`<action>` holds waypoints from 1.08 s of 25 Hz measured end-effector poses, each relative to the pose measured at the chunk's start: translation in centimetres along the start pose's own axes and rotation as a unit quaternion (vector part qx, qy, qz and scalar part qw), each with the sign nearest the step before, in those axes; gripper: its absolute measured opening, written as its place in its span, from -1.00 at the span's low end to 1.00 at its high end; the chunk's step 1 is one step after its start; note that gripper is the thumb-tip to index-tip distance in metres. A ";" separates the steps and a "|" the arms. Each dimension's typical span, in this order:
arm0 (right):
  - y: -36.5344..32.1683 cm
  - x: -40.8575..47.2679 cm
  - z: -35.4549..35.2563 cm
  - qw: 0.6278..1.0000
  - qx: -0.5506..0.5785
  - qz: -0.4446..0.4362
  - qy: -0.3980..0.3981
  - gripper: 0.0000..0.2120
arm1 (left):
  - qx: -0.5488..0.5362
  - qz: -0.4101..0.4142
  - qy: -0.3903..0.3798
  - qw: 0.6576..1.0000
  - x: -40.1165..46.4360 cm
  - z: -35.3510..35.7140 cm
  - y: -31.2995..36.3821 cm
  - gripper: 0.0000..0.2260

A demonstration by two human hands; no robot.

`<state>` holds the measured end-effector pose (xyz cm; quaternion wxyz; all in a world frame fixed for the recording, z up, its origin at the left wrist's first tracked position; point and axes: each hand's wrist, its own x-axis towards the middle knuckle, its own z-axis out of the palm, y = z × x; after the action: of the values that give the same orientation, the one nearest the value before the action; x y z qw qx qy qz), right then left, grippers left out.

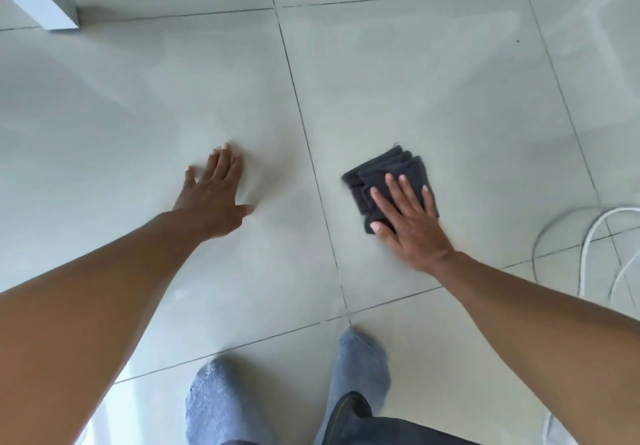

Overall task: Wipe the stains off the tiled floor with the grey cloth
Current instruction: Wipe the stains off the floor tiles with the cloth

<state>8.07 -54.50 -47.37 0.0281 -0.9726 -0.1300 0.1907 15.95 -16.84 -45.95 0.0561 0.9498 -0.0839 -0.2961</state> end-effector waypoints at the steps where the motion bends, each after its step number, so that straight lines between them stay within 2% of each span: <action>1: 1.3 2.6 -1.1 0.997 0.023 0.070 0.001 -0.38 | -0.006 0.001 0.002 1.000 0.0 0.0 0.0 -0.16; 4: 0.1 12.4 -4.8 0.957 0.114 0.268 0.011 -0.38 | -0.011 0.008 0.001 1.000 0.2 0.0 0.3 -0.16; 6: -3.7 17.6 -6.4 0.947 0.135 0.291 0.004 -0.38 | -0.011 0.009 -0.009 1.000 0.2 -0.1 0.3 -0.16; 7: -6.3 19.1 -6.5 0.958 0.132 0.256 0.001 -0.38 | -0.011 0.010 -0.012 1.000 0.2 -0.2 0.3 -0.16; 9: -11.8 18.8 -5.3 0.987 0.101 0.125 0.004 -0.39 | -0.016 0.014 -0.009 1.000 0.1 -0.5 0.3 -0.14; 11: -15.6 13.7 -2.7 0.998 0.063 0.008 0.013 -0.41 | -0.038 0.018 0.004 0.999 -0.2 -0.8 0.2 -0.12; 13: -14.8 6.0 -0.3 0.996 0.032 -0.081 0.006 -0.42 | -0.058 -0.004 0.031 0.998 -0.7 -0.8 -0.4 -0.07; 15: -9.6 -0.4 1.3 0.991 -0.006 -0.131 0.002 -0.41 | -0.069 -0.054 0.065 0.994 -1.2 -0.2 -1.5 0.02; 17: -2.7 -3.4 0.8 0.995 -0.026 -0.093 -0.008 -0.40 | -0.074 -0.066 0.069 0.993 -1.4 0.1 -1.8 0.08; 19: 1.1 -0.4 -0.6 1.000 0.000 0.004 -0.016 -0.36 | -0.075 -0.060 0.061 0.993 -1.1 0.4 -2.2 0.10; 22: -0.5 10.4 -4.0 0.976 0.090 0.200 -0.007 -0.35 | -0.077 -0.069 0.039 0.994 -0.8 0.2 -2.1 0.11; 23: -2.2 13.8 -5.2 0.965 0.109 0.240 -0.006 -0.36 | -0.076 -0.071 0.032 0.994 -0.7 0.1 -2.0 0.11; 25: -6.5 18.0 -6.1 0.962 0.121 0.246 -0.009 -0.36 | -0.075 -0.072 0.018 0.994 -0.5 -0.2 -1.9 0.12; 27: -10.9 18.1 -5.3 0.978 0.104 0.181 -0.004 -0.38 | -0.078 -0.071 0.013 0.994 -0.5 -0.3 -2.1 0.12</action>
<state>23.64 -39.19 -47.92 0.0932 -0.9711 0.0682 0.2087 16.00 -14.68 -45.76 0.1102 0.9497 0.0081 -0.2929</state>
